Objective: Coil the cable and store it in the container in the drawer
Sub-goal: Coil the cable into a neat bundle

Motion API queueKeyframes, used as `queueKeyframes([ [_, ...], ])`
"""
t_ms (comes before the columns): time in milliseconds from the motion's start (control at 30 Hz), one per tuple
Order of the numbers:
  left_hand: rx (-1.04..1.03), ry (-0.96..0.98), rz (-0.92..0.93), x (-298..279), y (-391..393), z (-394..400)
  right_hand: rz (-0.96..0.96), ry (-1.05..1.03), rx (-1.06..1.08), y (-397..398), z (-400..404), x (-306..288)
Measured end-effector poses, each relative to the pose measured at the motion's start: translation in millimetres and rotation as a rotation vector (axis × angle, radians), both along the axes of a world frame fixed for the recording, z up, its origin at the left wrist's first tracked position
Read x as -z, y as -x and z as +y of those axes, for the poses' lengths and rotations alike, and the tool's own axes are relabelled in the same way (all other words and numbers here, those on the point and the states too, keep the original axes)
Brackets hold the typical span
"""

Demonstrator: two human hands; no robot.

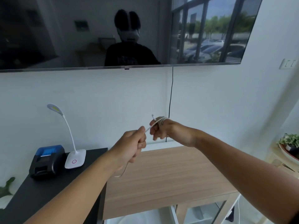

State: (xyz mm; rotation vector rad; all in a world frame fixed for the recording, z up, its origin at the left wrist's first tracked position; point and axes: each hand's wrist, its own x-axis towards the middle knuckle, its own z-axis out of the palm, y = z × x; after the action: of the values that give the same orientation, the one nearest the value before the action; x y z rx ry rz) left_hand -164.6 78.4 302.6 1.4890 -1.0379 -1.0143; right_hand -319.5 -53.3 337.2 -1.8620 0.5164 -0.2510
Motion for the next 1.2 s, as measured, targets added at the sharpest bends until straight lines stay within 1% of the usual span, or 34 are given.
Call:
queueKeyframes([
  [100, 0.095, -0.08, 0.045, 18, 6, 6, -0.339, -0.323, 0.083, -10, -2, -1],
  [133, 0.126, -0.106, 0.063, 25, 6, 7, -0.452, -0.389, 0.095, -11, -1, -4],
  [167, 0.15, -0.125, 0.088, 30, 6, 8, -0.539, -0.432, 0.1, -13, 2, -9],
  [233, 0.161, -0.149, 0.133, 36, 4, 8, -0.609, -0.441, 0.059, -11, 11, -20],
  [267, 0.145, -0.156, 0.161, 37, 2, 7, -0.602, -0.42, 0.01, -10, 16, -24],
  [333, 0.082, -0.16, 0.218, 33, -3, 5, -0.526, -0.32, -0.139, -6, 31, -30],
  [367, 0.054, -0.152, 0.196, 28, -7, 4, -0.462, -0.26, -0.23, -4, 40, -31],
  [433, 0.028, -0.115, 0.079, 13, -16, 1, -0.302, -0.084, -0.407, 0, 52, -31],
  [467, 0.011, -0.089, 0.047, 3, -20, -1, -0.205, 0.014, -0.486, 1, 55, -27],
  [500, -0.029, -0.068, 0.055, -7, -24, -2, -0.097, 0.089, -0.542, 2, 57, -24],
  [533, -0.064, -0.039, 0.068, -18, -27, -4, 0.001, 0.137, -0.563, 3, 57, -18],
  [567, -0.091, -0.006, 0.031, -28, -30, -6, 0.073, 0.173, -0.543, 2, 56, -11],
  [633, -0.129, 0.041, -0.191, -43, -30, -5, 0.138, 0.235, -0.429, -1, 50, 0],
  [667, -0.141, 0.061, -0.318, -46, -28, -2, 0.142, 0.231, -0.365, -4, 45, 4],
  [733, -0.154, 0.127, -0.48, -43, -22, 8, 0.101, 0.116, -0.247, -10, 36, 5],
  [800, -0.146, 0.193, -0.589, -33, -14, 17, -0.04, -0.084, -0.123, -14, 28, 3],
  [867, -0.14, 0.225, -0.628, -22, -5, 22, -0.234, -0.311, -0.005, -16, 21, 4],
  [900, -0.132, 0.235, -0.612, -14, -1, 23, -0.308, -0.385, 0.041, -17, 19, 6],
  [967, -0.109, 0.242, -0.527, 0, 7, 23, -0.384, -0.455, 0.075, -20, 20, 9],
  [1033, -0.108, 0.227, -0.36, 11, 13, 22, -0.437, -0.462, 0.063, -25, 27, 8],
  [1100, -0.139, 0.193, -0.095, 19, 16, 19, -0.492, -0.419, 0.056, -28, 35, 5],
  [1200, -0.203, 0.159, 0.407, 20, 16, 16, -0.569, -0.403, 0.019, -29, 42, 1],
])
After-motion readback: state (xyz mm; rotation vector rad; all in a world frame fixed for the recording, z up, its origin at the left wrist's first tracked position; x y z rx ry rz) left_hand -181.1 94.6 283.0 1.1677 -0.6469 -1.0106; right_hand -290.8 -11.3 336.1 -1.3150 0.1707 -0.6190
